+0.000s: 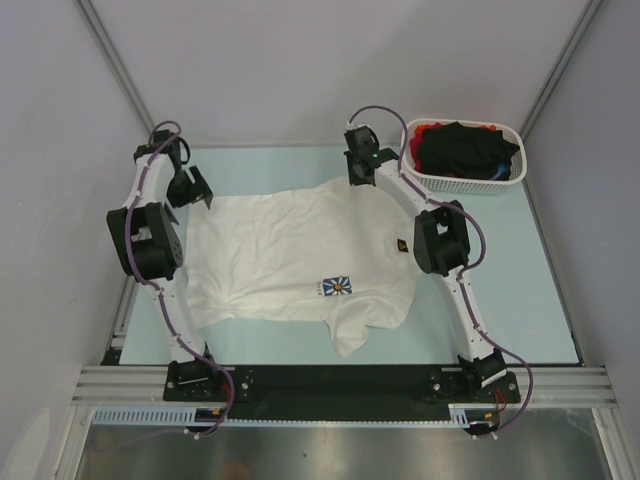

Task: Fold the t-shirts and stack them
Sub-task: Grap the side of the flattened tshirt furthest away from the robot with both arms

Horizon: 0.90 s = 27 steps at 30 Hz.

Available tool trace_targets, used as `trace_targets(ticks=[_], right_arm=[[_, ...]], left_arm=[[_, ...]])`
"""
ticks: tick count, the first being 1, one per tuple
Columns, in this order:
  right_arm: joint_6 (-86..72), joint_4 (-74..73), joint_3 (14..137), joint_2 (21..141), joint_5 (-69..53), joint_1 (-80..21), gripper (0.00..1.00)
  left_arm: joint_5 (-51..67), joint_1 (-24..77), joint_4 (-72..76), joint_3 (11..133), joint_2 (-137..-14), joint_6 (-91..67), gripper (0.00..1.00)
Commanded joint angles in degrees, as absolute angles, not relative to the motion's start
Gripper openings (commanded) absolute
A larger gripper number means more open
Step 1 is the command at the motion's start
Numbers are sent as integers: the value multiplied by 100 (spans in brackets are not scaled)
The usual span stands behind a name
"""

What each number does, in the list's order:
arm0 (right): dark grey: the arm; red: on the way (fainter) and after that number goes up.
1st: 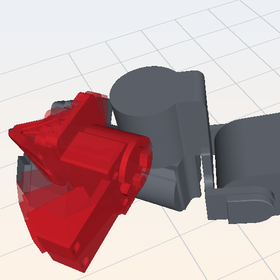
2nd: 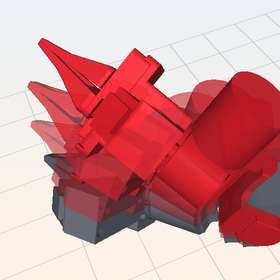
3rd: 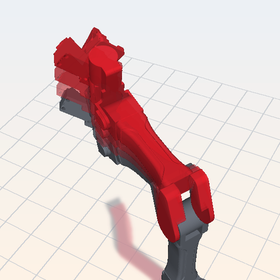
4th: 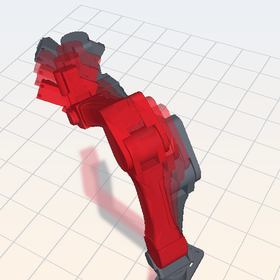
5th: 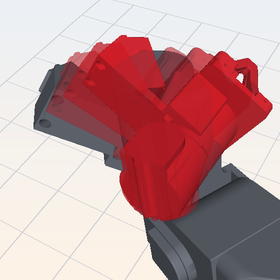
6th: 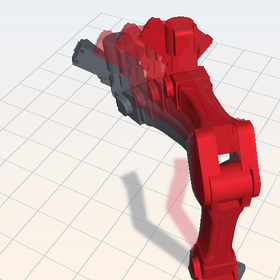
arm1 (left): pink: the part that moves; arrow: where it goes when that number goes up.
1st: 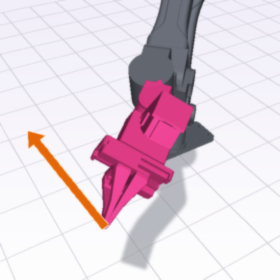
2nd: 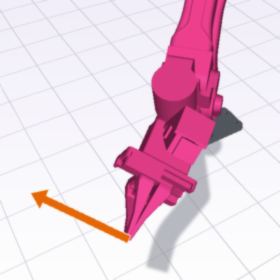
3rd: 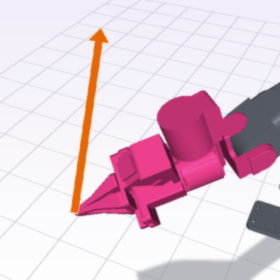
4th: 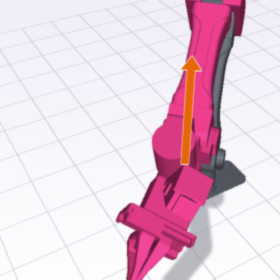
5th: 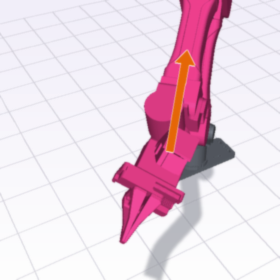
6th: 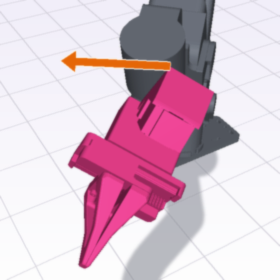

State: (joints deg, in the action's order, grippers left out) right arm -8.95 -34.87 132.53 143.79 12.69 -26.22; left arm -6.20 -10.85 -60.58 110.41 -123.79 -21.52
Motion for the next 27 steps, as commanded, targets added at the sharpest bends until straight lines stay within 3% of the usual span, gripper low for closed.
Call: trace_targets(ticks=[1, 9, 13, 16, 23, 27], right_arm=[[-809, -3375, 13430, 13808, 1494, -2681, 0], [-607, -3392, 13263, 13254, 1845, -2628, 0], [-519, -3349, 13052, 13140, 2004, -2610, 26], [-484, -3331, 12999, 13210, 2022, -2593, 40], [-457, -3331, 13131, 13509, 1846, -2619, 55], [-492, -3366, 13122, 13667, 1854, -2619, 56]], left_arm=[[-720, -1283, -5950, 11364, -12454, -2206, 100], [-686, -1354, -5933, 11391, -12647, -2162, 100], [-537, -1380, -5889, 11391, -12840, -2144, 100], [-370, -1371, -5749, 11382, -12902, -2206, 100], [-272, -1389, -5853, 11838, -13219, -2206, 100], [-290, -1424, -5862, 11857, -13236, -2180, 100]])
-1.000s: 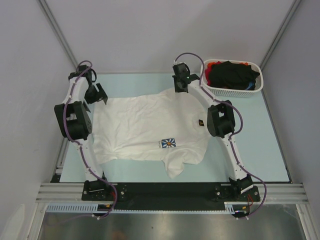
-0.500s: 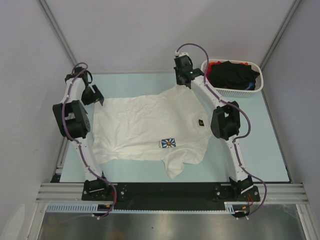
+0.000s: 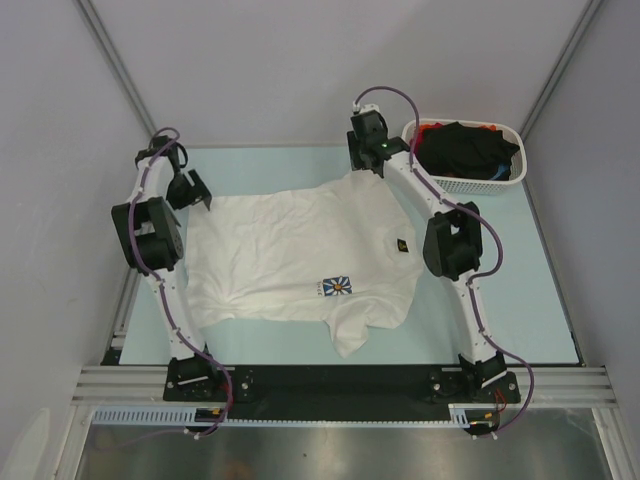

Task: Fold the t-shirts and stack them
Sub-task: Grap the side of the flattened tshirt furthest away from the robot with both arms

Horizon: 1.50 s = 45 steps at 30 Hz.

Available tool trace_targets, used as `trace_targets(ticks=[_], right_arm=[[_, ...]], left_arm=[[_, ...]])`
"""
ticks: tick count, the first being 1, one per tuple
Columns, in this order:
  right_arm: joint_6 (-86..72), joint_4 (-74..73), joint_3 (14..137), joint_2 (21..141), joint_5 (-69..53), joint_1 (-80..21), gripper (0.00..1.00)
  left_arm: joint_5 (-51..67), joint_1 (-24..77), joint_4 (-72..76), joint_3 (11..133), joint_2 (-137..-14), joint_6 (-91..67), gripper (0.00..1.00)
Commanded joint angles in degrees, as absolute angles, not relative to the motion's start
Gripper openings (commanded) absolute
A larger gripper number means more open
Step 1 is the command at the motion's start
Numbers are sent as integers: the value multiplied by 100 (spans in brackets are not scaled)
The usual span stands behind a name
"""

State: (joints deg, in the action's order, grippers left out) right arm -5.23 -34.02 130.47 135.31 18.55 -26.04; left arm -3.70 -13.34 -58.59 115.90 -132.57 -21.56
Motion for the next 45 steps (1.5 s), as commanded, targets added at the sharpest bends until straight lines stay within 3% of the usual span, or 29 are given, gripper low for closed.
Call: trace_targets(ticks=[1, 8, 15, 21, 45], right_arm=[[-492, -3384, 13113, 13710, 1907, -2610, 56], [-870, -3349, 12711, 13799, 1767, -2356, 59], [-1678, -2638, 11717, 13219, 758, -1197, 59], [-2100, -2032, 11610, 13385, -156, -853, 58], [-2496, -2188, 13342, 14686, -1037, -1178, 58]], left_arm=[[-290, -1433, -5880, 11848, -13245, -2162, 100], [-404, -1494, -5933, 11690, -13105, -2030, 100], [-413, -1503, -5941, 11514, -13034, -1960, 100], [-404, -1503, -5933, 11417, -13043, -1951, 100], [-668, -1503, -6029, 11312, -13087, -1881, 100]])
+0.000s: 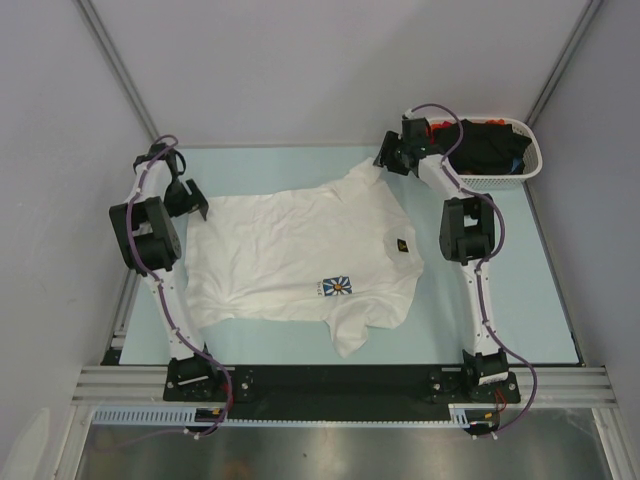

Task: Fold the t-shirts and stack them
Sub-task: Grap the side of the flattened tshirt furthest away from the robot with both arms

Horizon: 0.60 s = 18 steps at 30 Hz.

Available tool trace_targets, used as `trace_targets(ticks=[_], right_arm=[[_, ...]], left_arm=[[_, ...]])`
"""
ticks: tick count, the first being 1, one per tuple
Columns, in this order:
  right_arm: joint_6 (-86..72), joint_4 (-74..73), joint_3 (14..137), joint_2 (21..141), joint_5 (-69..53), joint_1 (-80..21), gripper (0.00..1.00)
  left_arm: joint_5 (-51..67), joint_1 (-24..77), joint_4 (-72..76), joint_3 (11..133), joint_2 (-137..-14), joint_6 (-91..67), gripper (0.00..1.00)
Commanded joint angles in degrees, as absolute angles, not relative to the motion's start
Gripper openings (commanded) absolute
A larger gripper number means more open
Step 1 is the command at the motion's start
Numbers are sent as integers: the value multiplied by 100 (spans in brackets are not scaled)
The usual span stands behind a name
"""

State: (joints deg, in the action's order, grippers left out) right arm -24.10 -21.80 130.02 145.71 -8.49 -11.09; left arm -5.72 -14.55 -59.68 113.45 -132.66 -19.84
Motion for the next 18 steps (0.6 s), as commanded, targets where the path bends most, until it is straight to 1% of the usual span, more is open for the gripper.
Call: trace_targets(ticks=[1, 3, 5, 6, 7, 9, 10, 13, 18], right_arm=[[-2505, -2206, 13342, 14687, -1081, -1186, 57], [-2496, -2215, 13333, 14678, -1081, -1204, 56], [-2496, -2206, 13324, 14669, -1090, -1222, 51], [-2496, -2197, 13324, 14652, -1081, -1230, 44], [-2496, -2180, 13316, 14643, -1090, -1230, 22], [-2522, -2171, 13289, 14599, -1063, -1230, 3], [-2522, -2171, 13298, 14581, -1011, -1248, 0], [-2470, -2188, 13254, 14493, -993, -1274, 0], [-2408, -2241, 13035, 14362, -993, -1283, 0]], left_arm=[[-677, -1503, -6038, 11312, -13096, -1890, 100], [-677, -1503, -6029, 11320, -13104, -1907, 100], [-694, -1503, -6029, 11355, -13113, -1925, 100], [-703, -1503, -6029, 11364, -13105, -1925, 100], [-703, -1503, -6029, 11373, -13096, -1934, 99], [-764, -1503, -6038, 11382, -13061, -1934, 100], [-799, -1512, -6003, 11382, -13043, -1960, 100], [-826, -1503, -5750, 11312, -12868, -1977, 100], [-555, -1512, -5248, 11206, -12682, -2074, 100]])
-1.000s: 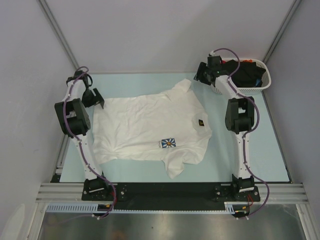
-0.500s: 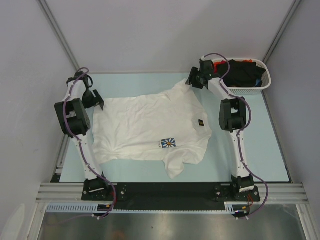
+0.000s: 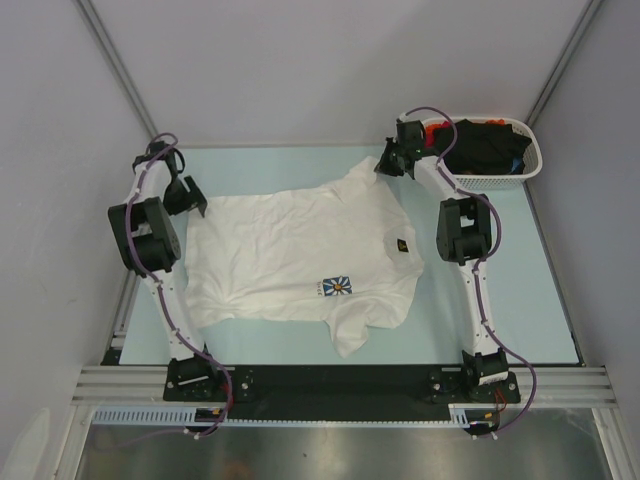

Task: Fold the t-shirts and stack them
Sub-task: Grap the side of the flattened tshirt furthest away from the robot with both arms

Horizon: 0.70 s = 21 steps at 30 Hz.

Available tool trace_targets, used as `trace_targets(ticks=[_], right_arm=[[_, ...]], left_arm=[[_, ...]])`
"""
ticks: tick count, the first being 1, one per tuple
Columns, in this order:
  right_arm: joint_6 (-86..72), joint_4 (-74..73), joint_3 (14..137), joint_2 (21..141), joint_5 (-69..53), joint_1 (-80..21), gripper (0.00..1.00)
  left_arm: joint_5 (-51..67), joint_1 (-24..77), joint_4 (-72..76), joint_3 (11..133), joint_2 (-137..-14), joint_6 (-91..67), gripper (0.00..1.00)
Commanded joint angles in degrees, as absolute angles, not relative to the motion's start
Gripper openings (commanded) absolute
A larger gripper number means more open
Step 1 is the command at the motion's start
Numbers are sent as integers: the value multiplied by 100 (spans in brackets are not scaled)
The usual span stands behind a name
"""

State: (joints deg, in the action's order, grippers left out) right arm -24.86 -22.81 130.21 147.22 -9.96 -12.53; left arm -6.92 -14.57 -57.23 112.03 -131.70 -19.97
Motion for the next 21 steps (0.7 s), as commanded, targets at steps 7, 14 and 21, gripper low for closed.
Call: trace_targets(ticks=[7, 14, 21], right_arm=[[-2276, -2311, 12823, 14133, -1063, -1310, 0], [-2197, -2391, 12814, 13975, -1028, -1310, 0], [-2215, -2461, 12911, 13983, -1028, -1309, 0]], left_arm=[[324, -1556, -4957, 11986, -13411, -2364, 100], [668, -1635, -5141, 12752, -14167, -2654, 85], [721, -1644, -5150, 12621, -14089, -2584, 10]])
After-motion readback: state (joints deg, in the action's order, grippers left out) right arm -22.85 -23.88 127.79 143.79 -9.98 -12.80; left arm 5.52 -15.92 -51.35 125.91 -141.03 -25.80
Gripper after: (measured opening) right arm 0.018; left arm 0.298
